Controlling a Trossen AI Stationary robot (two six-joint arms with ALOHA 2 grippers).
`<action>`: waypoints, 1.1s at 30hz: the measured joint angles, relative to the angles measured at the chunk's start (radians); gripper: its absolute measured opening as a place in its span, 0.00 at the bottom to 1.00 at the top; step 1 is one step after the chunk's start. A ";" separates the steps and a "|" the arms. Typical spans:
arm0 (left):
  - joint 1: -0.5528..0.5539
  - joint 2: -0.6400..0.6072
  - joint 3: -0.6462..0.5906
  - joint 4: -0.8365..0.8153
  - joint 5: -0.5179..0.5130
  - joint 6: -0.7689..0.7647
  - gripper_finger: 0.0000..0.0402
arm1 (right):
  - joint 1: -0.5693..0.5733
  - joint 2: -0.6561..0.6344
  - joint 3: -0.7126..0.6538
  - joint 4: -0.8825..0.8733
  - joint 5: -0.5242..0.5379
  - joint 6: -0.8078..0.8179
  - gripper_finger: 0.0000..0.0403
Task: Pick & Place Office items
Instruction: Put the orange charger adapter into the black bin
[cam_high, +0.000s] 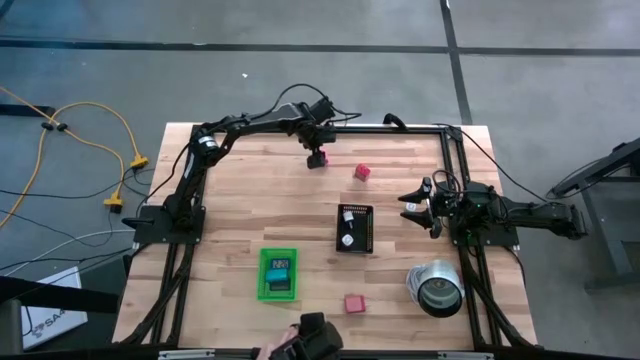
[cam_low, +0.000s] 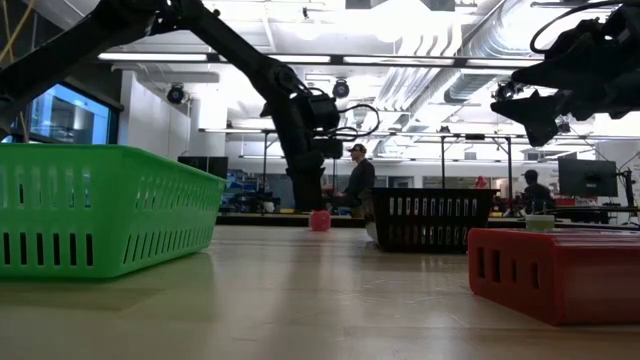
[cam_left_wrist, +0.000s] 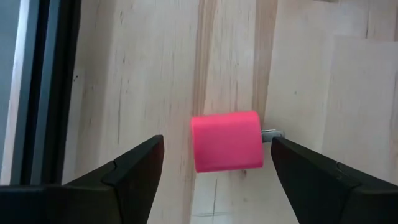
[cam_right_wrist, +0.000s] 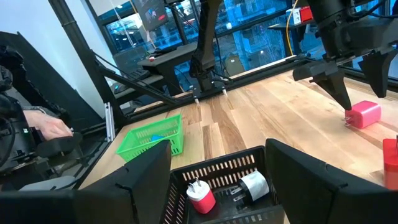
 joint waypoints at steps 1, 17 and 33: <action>-0.002 0.000 0.000 0.000 -0.002 0.000 0.72 | 0.000 0.000 0.000 0.000 0.000 0.000 0.62; -0.014 0.020 -0.002 -0.003 -0.010 -0.026 0.72 | 0.000 0.000 0.000 0.000 0.000 0.000 0.62; -0.013 0.020 -0.002 -0.003 -0.024 -0.020 0.66 | 0.000 0.000 0.000 0.000 0.000 0.000 0.62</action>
